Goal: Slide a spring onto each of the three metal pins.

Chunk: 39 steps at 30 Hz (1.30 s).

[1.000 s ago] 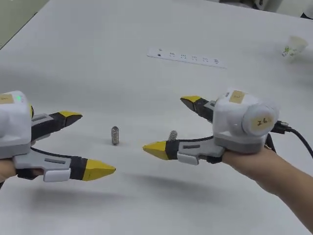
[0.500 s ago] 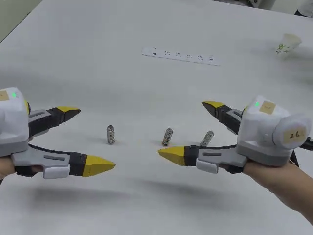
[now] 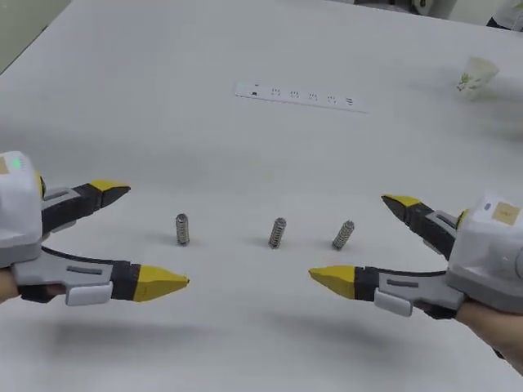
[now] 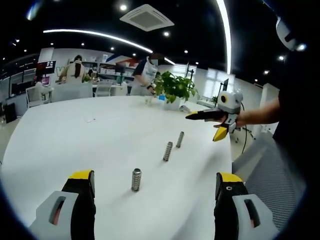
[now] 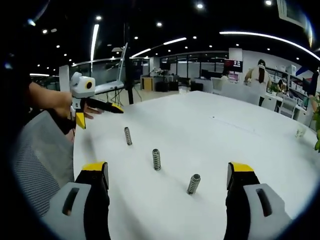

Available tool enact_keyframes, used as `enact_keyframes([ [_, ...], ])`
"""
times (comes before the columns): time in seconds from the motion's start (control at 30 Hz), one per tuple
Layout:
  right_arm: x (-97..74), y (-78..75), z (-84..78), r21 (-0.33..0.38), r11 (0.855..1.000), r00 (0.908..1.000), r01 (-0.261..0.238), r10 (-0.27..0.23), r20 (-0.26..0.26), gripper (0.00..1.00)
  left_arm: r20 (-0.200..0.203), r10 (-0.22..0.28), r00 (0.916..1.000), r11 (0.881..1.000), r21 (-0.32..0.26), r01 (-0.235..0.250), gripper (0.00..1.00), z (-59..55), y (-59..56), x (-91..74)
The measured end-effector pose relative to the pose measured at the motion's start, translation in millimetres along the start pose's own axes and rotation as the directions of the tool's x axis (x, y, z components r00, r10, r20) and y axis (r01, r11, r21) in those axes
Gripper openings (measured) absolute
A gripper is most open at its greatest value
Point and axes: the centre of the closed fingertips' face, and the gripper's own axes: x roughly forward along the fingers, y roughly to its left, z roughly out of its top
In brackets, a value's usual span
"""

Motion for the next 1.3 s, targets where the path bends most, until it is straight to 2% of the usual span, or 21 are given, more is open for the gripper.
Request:
enact_keyframes([
  [0.03, -2.1, -0.4, -4.5, 0.004, 1.000, 0.9999, -0.002, 0.002, -0.011, 0.99, 0.000, 0.001, 1.0000, 1.000, -0.002, -0.001, 0.98, 0.3, 0.0, -0.7],
  [0.33, -15.6, -1.5, -15.9, 0.041, 0.999, 0.9999, -0.010, 0.011, -0.007, 0.99, 0.002, 0.012, 0.9999, 1.000, -0.001, -0.012, 0.98, 1.8, 0.9, -5.3],
  [0.53, -20.6, -5.1, -19.8, 0.055, 0.998, 1.0000, 0.006, -0.006, -0.006, 0.99, -0.002, 0.015, 0.9999, 1.000, -0.003, -0.015, 0.98, -0.3, -1.4, -7.3],
  [0.6, -21.2, -6.1, -23.2, 0.051, 0.999, 0.9997, 0.010, -0.009, -0.024, 0.99, -0.003, 0.017, 0.9998, 1.000, -0.002, -0.017, 0.98, -0.4, -1.6, -7.6],
  [0.77, -23.1, -5.2, -21.5, 0.061, 0.998, 0.9998, 0.015, -0.014, -0.011, 0.99, 0.000, 0.024, 0.9997, 1.000, -0.005, -0.024, 0.98, 0.0, -1.7, -9.8],
  [1.3, -27.8, -10.7, -27.7, 0.075, 0.997, 0.9991, 0.035, -0.033, -0.025, 0.99, 0.004, 0.032, 0.9995, 0.999, -0.019, -0.032, 0.98, -3.1, -2.1, -12.7],
])
